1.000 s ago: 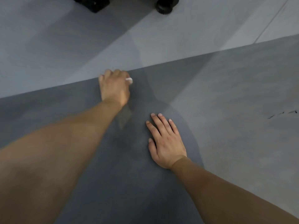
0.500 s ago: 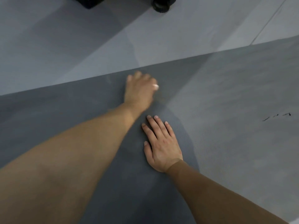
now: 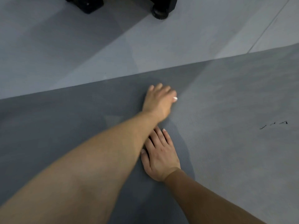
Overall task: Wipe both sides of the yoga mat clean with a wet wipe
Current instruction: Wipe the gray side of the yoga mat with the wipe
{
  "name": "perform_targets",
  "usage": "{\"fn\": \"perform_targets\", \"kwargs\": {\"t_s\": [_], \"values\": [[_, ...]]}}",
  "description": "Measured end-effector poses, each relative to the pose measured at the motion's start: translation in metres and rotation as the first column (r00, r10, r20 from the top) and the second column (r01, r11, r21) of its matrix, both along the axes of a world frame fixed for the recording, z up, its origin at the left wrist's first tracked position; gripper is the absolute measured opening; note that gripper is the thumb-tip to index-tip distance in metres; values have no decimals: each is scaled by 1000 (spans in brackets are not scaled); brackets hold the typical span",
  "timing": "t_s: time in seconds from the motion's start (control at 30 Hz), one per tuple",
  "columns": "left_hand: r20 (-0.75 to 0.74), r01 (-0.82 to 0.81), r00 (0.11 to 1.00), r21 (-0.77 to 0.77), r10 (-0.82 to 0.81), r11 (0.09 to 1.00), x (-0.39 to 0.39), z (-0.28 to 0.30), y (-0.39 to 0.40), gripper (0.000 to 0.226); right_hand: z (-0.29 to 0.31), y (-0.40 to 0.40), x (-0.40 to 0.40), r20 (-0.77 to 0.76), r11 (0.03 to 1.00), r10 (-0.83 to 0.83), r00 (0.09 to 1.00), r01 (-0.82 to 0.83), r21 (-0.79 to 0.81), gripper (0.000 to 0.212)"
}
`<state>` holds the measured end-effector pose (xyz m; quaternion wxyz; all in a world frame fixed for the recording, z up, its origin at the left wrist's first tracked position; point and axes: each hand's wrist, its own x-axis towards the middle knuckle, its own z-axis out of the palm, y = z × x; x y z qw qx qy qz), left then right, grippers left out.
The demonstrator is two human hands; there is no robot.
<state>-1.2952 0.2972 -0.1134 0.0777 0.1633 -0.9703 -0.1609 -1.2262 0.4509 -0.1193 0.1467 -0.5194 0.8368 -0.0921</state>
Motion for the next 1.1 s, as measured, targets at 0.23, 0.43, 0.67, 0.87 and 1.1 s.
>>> {"fn": "perform_targets", "kwargs": {"t_s": [0.23,0.43,0.67,0.87,1.1], "values": [[99,-379,912,-164,398,911,19,-2,-104,22,2,0,0,-2,1000,-3,1000,3,7,60],[55,-94,994,78,89,993,43,1,-44,14,1,0,0,-23,999,1,1000,0,44,60],[42,-277,956,-199,290,940,101,-5,-121,19,1,0,1,-27,1000,2,1000,-1,29,59],[53,-443,893,-74,447,893,130,2,-111,23,-1,0,2,-47,1000,-1,999,2,18,59],[-65,10,998,-26,-11,1000,150,-6,-42,23,-4,3,3,-76,1000,7,997,-7,-2,58]]}}
